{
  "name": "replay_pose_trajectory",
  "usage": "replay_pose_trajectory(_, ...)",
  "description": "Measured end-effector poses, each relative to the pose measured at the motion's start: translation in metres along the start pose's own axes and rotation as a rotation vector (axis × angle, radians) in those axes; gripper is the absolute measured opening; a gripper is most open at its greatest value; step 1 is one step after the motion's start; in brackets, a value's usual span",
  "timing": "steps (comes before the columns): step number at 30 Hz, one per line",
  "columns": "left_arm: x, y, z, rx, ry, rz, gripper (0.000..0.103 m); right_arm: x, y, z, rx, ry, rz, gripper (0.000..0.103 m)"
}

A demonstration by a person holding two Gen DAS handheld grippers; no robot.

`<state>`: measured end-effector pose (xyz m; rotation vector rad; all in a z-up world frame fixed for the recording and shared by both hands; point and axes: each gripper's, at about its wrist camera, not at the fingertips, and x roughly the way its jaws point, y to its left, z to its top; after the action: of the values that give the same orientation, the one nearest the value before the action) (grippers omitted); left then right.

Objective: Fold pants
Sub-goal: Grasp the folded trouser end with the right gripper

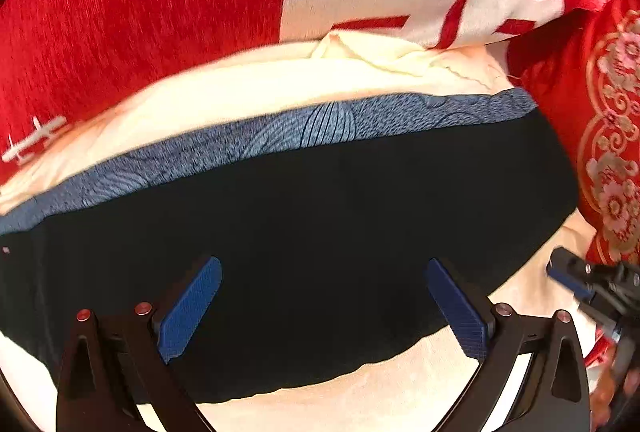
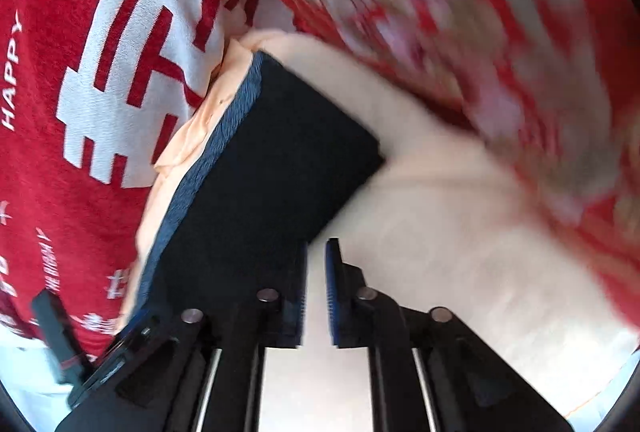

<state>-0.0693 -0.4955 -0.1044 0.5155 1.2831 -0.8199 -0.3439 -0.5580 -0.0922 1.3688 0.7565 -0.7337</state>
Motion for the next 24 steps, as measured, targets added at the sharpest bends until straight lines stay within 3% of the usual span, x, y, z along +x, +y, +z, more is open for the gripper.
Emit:
replay_pose_trajectory(5, 0.014, -0.002, 0.001, -0.047, 0.042, 0.028, 0.103, 0.007, -0.011, -0.005, 0.079, -0.020, 0.096, 0.024)
replay_pose_trajectory(11, 0.020, -0.006, -0.005, -0.032, 0.025, 0.076, 0.103, 0.017, -0.011, -0.003, 0.091, -0.030, 0.136, 0.025)
replay_pose_trajectory(18, 0.019, -0.006, -0.012, -0.015, -0.013, 0.074, 0.103, 0.027, -0.016, 0.002, 0.129, -0.121, 0.238, 0.025)
replay_pose_trajectory(24, 0.021, -0.010, -0.009, -0.002, -0.004, 0.085, 0.103, 0.034, -0.006, 0.010, 0.117, -0.190, 0.252, 0.027)
